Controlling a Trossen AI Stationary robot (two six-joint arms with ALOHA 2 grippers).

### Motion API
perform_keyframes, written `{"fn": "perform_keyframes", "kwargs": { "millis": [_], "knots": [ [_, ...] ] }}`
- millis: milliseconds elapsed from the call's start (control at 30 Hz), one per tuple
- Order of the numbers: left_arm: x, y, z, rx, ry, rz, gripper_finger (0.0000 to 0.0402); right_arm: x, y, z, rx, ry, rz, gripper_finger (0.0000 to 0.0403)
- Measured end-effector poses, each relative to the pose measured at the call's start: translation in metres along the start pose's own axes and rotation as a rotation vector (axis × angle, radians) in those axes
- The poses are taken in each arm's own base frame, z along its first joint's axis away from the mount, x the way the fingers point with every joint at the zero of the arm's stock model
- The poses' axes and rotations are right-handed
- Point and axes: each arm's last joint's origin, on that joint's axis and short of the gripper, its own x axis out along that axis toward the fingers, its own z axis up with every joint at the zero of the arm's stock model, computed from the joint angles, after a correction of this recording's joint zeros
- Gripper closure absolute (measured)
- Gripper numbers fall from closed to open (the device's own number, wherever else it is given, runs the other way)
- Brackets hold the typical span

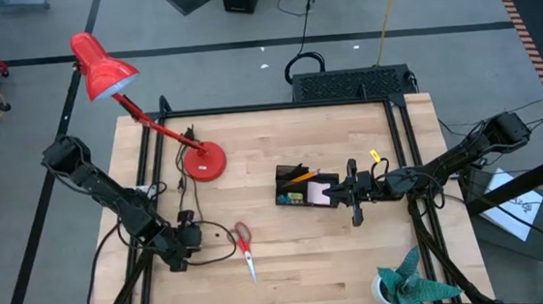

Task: Pick and place office supplies into organizer
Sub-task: Put the green binder clip into the black desk organizer

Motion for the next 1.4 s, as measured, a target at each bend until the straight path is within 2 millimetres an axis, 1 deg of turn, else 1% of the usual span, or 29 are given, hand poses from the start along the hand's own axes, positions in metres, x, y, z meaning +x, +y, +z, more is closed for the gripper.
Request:
{"fn": "perform_keyframes", "kwargs": {
  "millis": [167,567,667,833,1067,1167,1300,1400],
  "knots": [
    [0.002,0.003,-0.004,-0.058,-0.006,0.02,0.0247,0.0,0.0,0.0,0.0,0.0,0.0,0.0403],
    [0.003,0.002,-0.003,-0.032,-0.021,0.008,0.0253,0.0,0.0,0.0,0.0,0.0,0.0,0.0403],
    [0.003,0.002,-0.003,-0.032,-0.013,-0.001,0.0281,0.0,0.0,0.0,0.0,0.0,0.0,0.0403],
    [0.003,0.001,-0.002,-0.026,-0.014,-0.013,0.0352,0.0,0.0,0.0,0.0,0.0,0.0,0.0403],
    [0.003,0.0,-0.001,-0.026,-0.031,-0.019,0.0351,0.0,0.0,0.0,0.0,0.0,0.0,0.0403],
    [0.003,-0.002,0.002,0.007,-0.069,-0.03,0.0327,0.0,0.0,0.0,0.0,0.0,0.0,0.0403],
    [-0.001,-0.005,0.01,0.056,-0.124,0.0,0.0314,0.0,0.0,0.0,0.0,0.0,0.0,0.0403],
    [-0.004,-0.007,0.019,0.055,-0.171,0.009,0.0324,0.0,0.0,0.0,0.001,0.0,0.0,0.0403]
  ]
}}
